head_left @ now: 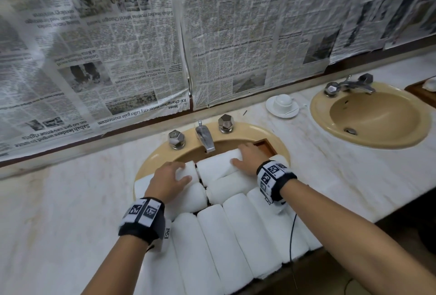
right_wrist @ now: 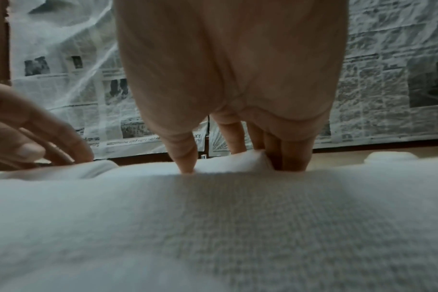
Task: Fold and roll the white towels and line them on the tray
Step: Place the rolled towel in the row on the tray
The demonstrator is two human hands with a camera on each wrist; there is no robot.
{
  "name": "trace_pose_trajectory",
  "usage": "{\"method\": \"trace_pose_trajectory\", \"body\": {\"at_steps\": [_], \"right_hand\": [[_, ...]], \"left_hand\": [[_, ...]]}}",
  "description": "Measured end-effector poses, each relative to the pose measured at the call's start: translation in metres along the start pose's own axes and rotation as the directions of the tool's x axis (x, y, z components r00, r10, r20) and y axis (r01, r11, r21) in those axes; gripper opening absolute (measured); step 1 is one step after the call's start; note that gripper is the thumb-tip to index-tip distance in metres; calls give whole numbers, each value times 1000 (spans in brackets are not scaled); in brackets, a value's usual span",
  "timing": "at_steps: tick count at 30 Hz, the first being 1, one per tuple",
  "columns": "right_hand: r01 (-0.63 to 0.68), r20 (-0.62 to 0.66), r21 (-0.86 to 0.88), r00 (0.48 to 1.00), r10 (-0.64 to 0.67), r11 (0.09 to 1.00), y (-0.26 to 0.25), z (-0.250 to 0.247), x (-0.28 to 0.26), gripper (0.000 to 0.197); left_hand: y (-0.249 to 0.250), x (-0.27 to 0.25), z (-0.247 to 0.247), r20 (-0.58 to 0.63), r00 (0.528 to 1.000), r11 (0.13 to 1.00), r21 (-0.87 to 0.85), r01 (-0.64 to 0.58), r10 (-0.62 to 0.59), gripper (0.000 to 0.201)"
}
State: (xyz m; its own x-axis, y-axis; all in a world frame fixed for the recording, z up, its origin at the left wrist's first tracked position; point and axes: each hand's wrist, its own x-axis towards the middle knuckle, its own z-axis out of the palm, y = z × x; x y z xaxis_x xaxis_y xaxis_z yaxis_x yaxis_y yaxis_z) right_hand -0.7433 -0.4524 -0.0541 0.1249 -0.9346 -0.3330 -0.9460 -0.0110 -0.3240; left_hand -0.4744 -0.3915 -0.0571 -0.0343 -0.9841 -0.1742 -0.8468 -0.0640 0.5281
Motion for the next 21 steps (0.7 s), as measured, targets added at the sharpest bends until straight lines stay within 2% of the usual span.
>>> {"method": "trace_pose_trajectory", "body": {"at_steps": [3, 5, 10, 14, 17, 21], "right_hand": [[-10, -36, 46, 999, 12, 999, -2, -3, -8, 63], [-5, -110, 105, 994, 17, 994, 1, -6, -18, 64], [10, -269, 212, 962, 48, 977, 22, -14, -63, 48], [9, -299, 329, 950, 95, 944, 33, -7, -118, 46], [15, -347, 368, 930, 122, 930, 45, 14, -155, 40], [15, -327, 427, 935, 138, 904, 40, 51, -203, 33]], "left_hand": [[3, -5, -4, -19, 1000, 1000, -21, -13, 13, 44], [-1, -12, -7, -40, 999, 998, -58, -5, 3, 42], [-21, -45, -18, -68, 997, 994, -102, 26, -34, 42], [-48, -83, -26, -111, 990, 989, -130, 76, -91, 44], [-74, -113, -24, -102, 983, 980, -147, 133, -149, 50], [-100, -149, -17, -62, 976, 965, -178, 193, -207, 54]]}}
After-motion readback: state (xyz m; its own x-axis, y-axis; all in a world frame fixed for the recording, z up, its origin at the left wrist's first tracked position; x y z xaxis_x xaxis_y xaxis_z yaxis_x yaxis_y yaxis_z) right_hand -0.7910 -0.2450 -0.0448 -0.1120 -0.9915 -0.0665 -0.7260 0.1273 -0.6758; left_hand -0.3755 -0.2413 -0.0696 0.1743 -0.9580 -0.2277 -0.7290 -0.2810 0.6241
